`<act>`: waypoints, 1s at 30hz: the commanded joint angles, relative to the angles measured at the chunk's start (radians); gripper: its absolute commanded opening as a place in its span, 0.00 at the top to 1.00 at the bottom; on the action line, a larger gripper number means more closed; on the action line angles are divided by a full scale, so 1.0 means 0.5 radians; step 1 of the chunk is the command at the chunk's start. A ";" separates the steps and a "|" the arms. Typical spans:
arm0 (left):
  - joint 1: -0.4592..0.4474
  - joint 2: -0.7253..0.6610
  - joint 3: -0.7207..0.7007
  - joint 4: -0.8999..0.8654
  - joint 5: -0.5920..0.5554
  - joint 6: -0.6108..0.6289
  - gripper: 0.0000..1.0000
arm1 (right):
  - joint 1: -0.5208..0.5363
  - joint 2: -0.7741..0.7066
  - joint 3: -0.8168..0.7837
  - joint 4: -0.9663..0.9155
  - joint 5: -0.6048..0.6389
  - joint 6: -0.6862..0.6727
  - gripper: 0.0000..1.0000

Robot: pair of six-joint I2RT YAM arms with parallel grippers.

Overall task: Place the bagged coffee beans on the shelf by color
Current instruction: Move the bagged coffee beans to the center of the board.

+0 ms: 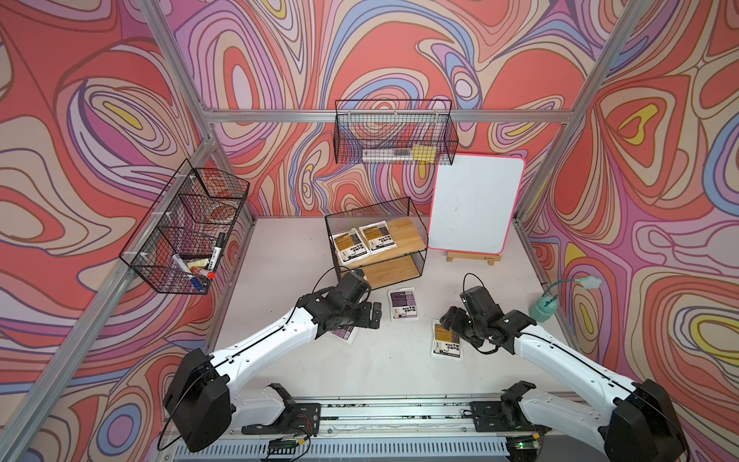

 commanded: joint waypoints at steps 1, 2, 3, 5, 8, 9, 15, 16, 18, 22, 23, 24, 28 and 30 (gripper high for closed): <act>-0.008 0.012 0.010 0.066 0.001 0.048 0.01 | -0.011 0.042 -0.046 -0.036 0.012 0.038 0.26; -0.008 0.027 0.018 0.066 0.004 0.053 0.01 | -0.011 0.068 -0.053 -0.030 0.003 0.032 0.25; -0.008 0.048 0.032 0.063 0.006 0.056 0.01 | -0.011 0.096 -0.059 -0.013 0.001 0.026 0.25; -0.007 0.080 0.057 0.047 0.005 0.058 0.01 | -0.011 0.144 -0.077 0.028 -0.013 0.009 0.25; -0.009 0.103 0.058 0.050 0.016 0.047 0.01 | -0.011 0.228 -0.074 0.081 -0.029 -0.030 0.25; -0.008 0.103 0.048 0.057 0.019 0.041 0.01 | -0.010 0.263 -0.067 0.094 -0.040 -0.046 0.26; -0.008 0.091 -0.006 0.074 -0.008 0.011 0.01 | -0.011 0.472 0.026 0.218 -0.141 -0.187 0.26; -0.008 0.085 -0.013 0.071 -0.011 0.005 0.01 | -0.008 0.514 0.054 0.238 -0.168 -0.218 0.27; -0.008 0.074 -0.023 0.064 -0.024 0.001 0.01 | -0.007 0.594 0.108 0.264 -0.211 -0.270 0.27; -0.008 0.060 -0.037 0.063 -0.042 -0.008 0.01 | 0.007 0.747 0.221 0.312 -0.281 -0.352 0.28; -0.006 0.060 -0.038 0.065 -0.044 -0.011 0.01 | 0.017 0.781 0.247 0.325 -0.295 -0.366 0.28; -0.008 0.061 -0.042 0.068 -0.045 -0.011 0.01 | 0.032 0.816 0.279 0.343 -0.310 -0.380 0.28; -0.007 0.077 -0.041 0.079 -0.042 -0.028 0.01 | 0.113 0.990 0.428 0.385 -0.333 -0.426 0.29; -0.008 0.087 -0.042 0.080 -0.038 -0.036 0.01 | 0.167 1.081 0.517 0.403 -0.347 -0.430 0.30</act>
